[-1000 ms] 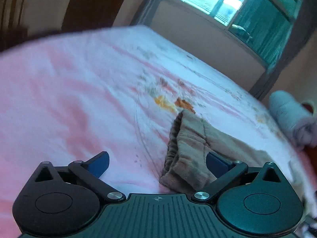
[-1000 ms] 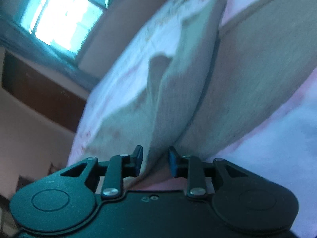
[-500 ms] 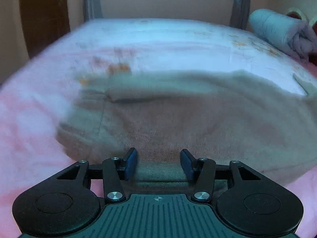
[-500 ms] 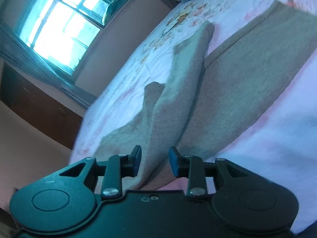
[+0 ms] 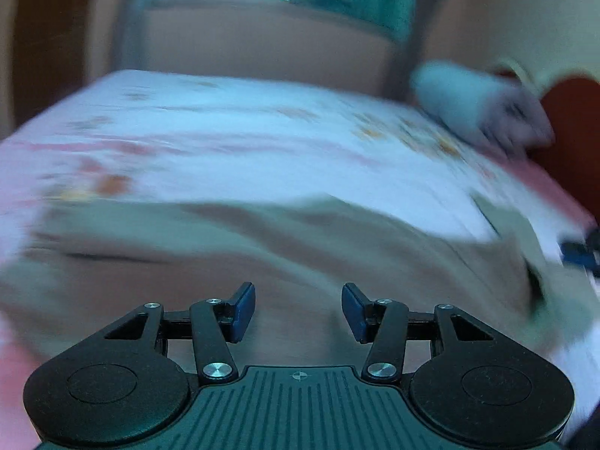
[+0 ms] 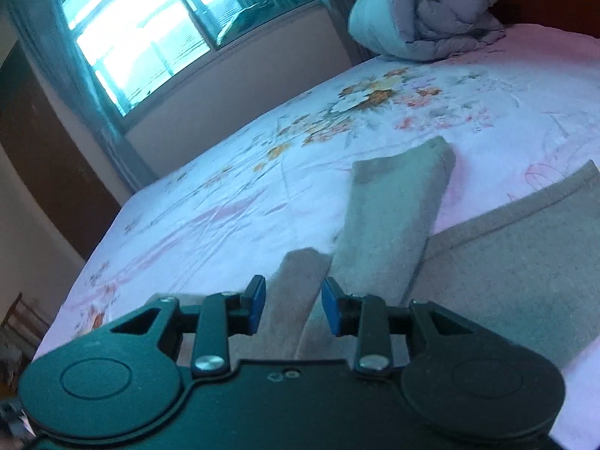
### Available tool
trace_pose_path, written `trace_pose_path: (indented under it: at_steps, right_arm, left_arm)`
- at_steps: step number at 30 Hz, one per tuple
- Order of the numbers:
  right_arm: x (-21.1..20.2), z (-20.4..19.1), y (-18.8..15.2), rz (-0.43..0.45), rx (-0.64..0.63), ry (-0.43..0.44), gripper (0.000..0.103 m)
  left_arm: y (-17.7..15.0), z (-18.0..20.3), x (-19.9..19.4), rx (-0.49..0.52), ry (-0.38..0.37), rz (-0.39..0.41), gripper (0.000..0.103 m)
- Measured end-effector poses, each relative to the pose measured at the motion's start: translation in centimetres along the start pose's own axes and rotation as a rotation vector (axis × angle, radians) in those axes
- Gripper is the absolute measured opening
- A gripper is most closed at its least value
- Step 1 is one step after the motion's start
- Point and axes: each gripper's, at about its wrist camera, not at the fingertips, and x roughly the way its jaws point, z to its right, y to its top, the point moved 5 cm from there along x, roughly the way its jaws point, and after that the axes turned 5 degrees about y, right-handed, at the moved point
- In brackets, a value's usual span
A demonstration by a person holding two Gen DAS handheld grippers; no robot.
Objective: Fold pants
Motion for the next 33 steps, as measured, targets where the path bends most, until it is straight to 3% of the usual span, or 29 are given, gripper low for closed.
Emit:
trace_pose_path:
  at_steps: [4, 7, 11, 14, 16, 19, 22, 23, 24, 26, 28, 31, 33]
  right_arm:
    - [-1.2, 1.4, -0.4, 0.002, 0.006, -0.027, 0.027]
    - [-2.4, 2.3, -0.4, -0.007, -0.033, -0.049, 0.028]
    - [-1.5, 1.6, -0.2, -0.043, -0.122, -0.057, 0.029]
    - [0.7, -0.6, 0.0, -0.082, -0.248, -0.083, 0.030]
    - [3.0, -2.0, 0.0, -0.119, -0.351, -0.132, 0.030]
    - [6.3, -2.6, -0.2, -0.205, -0.459, -0.233, 0.028]
    - [7.8, -2.0, -1.0, -0.287, -0.492, -0.278, 0.020]
    - [7.7, -1.8, -1.2, -0.285, -0.507, -0.292, 0.000]
    - [7.4, -1.4, -1.2, -0.275, -0.512, -0.298, 0.000]
    - [4.7, 0.0, -0.1, -0.163, -0.412, -0.288, 0.000]
    - [0.3, 3.1, 0.4, -0.042, -0.199, -0.285, 0.000]
    - [-4.6, 9.6, -1.9, -0.018, 0.090, -0.364, 0.000]
    - [-7.0, 11.4, -2.9, 0.009, 0.156, -0.349, 0.000]
  left_arm:
    - [-3.2, 8.0, 2.8, 0.094, -0.050, -0.072, 0.051]
    - [-5.7, 11.8, 1.5, 0.220, 0.062, -0.028, 0.056]
    - [-5.5, 11.5, 0.2, 0.204, 0.095, 0.005, 0.057]
    - [-6.1, 10.1, 0.4, 0.164, 0.096, -0.023, 0.058]
    - [-6.0, 9.4, 0.9, 0.112, 0.077, -0.039, 0.059]
    - [-6.2, 9.7, 1.5, 0.130, 0.089, -0.046, 0.060]
    - [-6.4, 9.5, 1.4, 0.125, 0.078, -0.045, 0.060]
    - [-6.4, 9.5, 1.4, 0.123, 0.076, -0.047, 0.060]
    - [-6.2, 9.5, 1.6, 0.122, 0.073, -0.048, 0.060]
    - [-6.2, 9.5, 1.7, 0.128, 0.068, -0.046, 0.061]
    - [-6.2, 9.4, 1.7, 0.132, 0.059, -0.044, 0.061]
    - [-6.3, 9.4, 1.7, 0.141, 0.053, -0.034, 0.061]
    - [-6.3, 9.5, 1.7, 0.148, 0.051, -0.031, 0.061]
